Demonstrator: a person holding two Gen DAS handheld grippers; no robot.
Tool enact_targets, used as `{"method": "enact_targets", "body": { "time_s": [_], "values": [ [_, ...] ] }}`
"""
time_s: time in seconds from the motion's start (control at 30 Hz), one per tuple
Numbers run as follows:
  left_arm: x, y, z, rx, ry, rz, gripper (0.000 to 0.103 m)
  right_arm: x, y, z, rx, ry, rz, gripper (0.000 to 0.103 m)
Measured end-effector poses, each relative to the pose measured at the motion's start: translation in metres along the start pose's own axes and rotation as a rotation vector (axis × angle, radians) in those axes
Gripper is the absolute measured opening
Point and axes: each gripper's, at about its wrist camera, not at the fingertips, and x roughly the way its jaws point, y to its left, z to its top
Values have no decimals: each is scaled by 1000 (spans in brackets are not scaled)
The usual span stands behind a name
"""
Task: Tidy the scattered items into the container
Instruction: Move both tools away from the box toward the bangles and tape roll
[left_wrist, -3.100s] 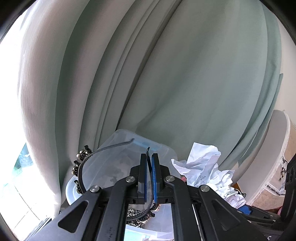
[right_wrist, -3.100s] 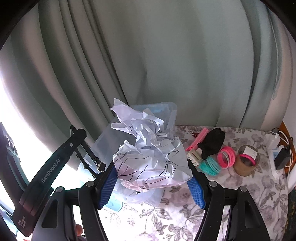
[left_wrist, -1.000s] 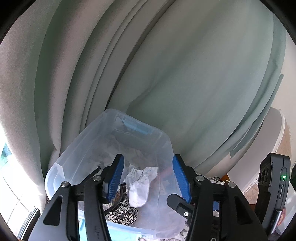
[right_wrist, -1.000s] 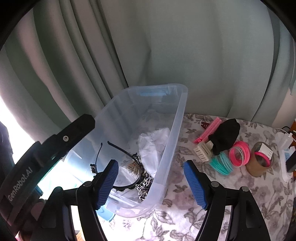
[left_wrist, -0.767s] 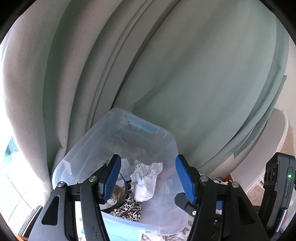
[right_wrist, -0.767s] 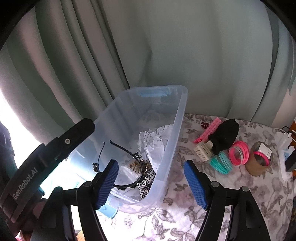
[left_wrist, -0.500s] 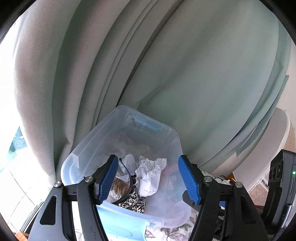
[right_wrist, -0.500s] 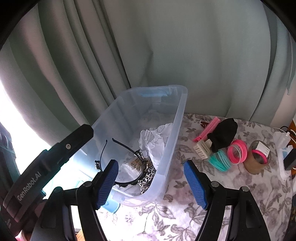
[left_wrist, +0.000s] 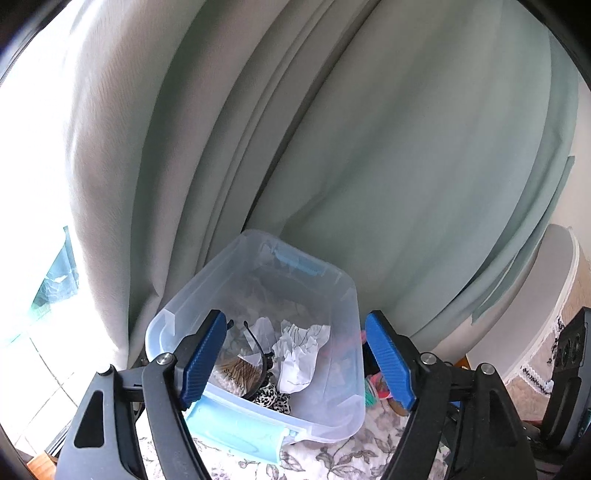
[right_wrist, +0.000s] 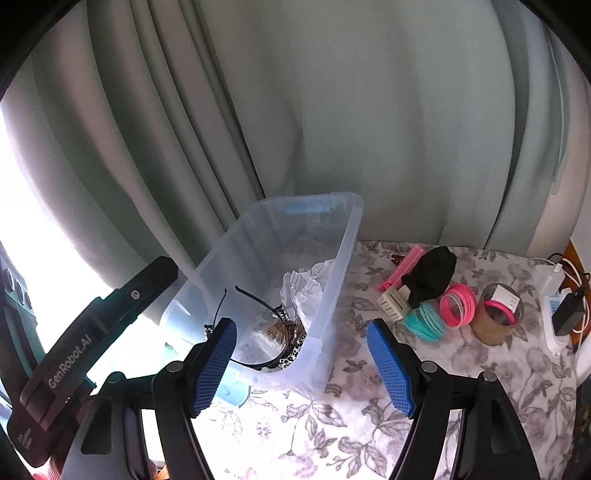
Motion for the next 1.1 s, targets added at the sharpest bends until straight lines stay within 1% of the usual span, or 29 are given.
{"method": "enact_targets", "body": {
  "time_s": [0.13,0.27,0.37,0.5,0.63,1.1],
  "values": [
    [-14,-12,-1,35,-35,4,79,-13,-7,-4,16,-20,0,77],
    [-27,-25,1,67,-71,-5,79,-30,-20,-7,42,-52,-6,77],
    [-37,-36,1,84,-84,-19,79,-43,-30,-8,58,-78,-9,77],
    [-38,-54,-3,113,-69,-45,79,-60,-47,-11,94,-107,-12,77],
    [-42,-77,-7,170,-55,-58,79,-78,-67,-14,138,-139,-17,77],
    [-41,-150,-28,298,2,-137,78,-129,-140,-23,281,-245,-106,77]
  ]
}}
